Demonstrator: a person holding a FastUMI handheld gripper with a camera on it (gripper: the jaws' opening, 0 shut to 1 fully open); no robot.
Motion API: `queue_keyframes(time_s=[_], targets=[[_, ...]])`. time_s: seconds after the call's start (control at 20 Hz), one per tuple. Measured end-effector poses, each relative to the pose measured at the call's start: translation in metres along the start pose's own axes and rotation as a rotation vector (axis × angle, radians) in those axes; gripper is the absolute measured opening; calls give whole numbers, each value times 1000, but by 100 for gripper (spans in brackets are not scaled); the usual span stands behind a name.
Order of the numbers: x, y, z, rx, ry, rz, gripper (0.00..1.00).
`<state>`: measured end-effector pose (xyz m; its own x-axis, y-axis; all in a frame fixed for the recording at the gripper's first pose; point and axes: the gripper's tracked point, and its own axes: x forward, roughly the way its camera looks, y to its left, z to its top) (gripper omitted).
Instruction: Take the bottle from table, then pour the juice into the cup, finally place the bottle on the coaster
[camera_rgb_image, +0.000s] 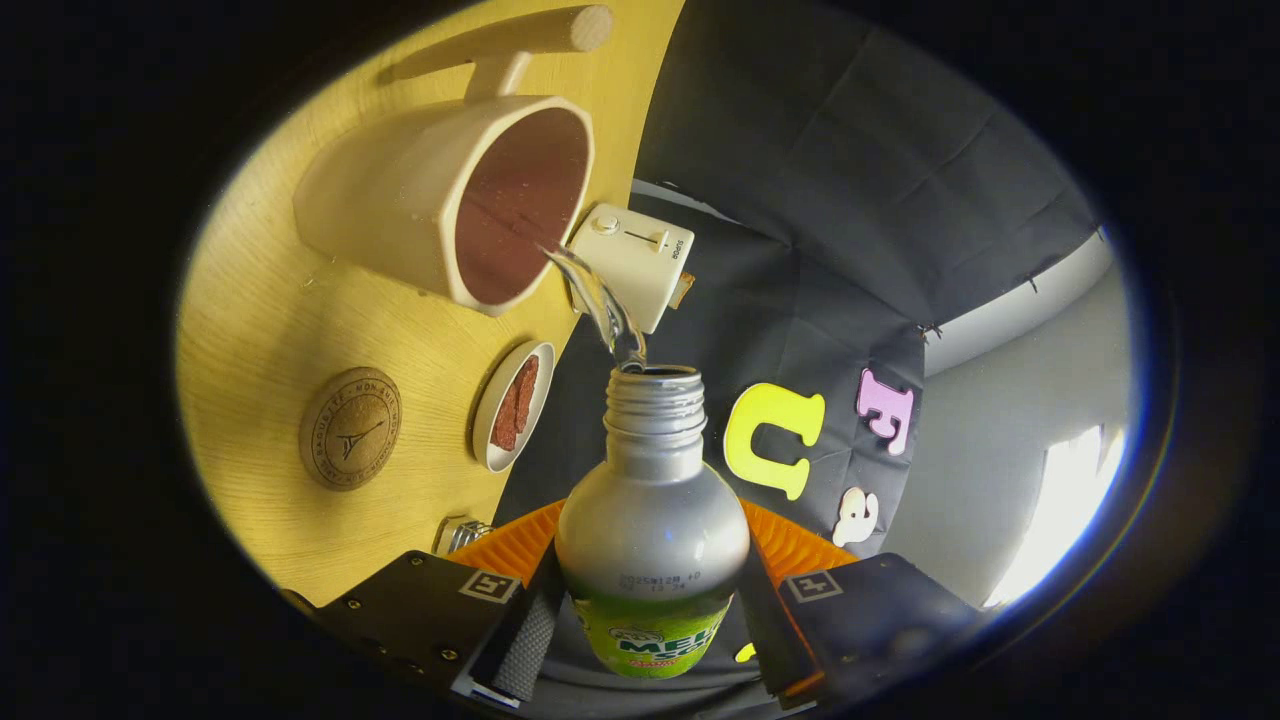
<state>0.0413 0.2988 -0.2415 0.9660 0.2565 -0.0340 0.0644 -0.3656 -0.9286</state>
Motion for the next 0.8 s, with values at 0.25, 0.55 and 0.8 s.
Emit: queue_keyframes(time_s=[0.25,0.55,0.8], targets=[[4,-12,-6,-41,0,-25,81],[3,-23,-4,-134,-9,-71,81],[0,-25,-2,-168,-21,-72,81]])
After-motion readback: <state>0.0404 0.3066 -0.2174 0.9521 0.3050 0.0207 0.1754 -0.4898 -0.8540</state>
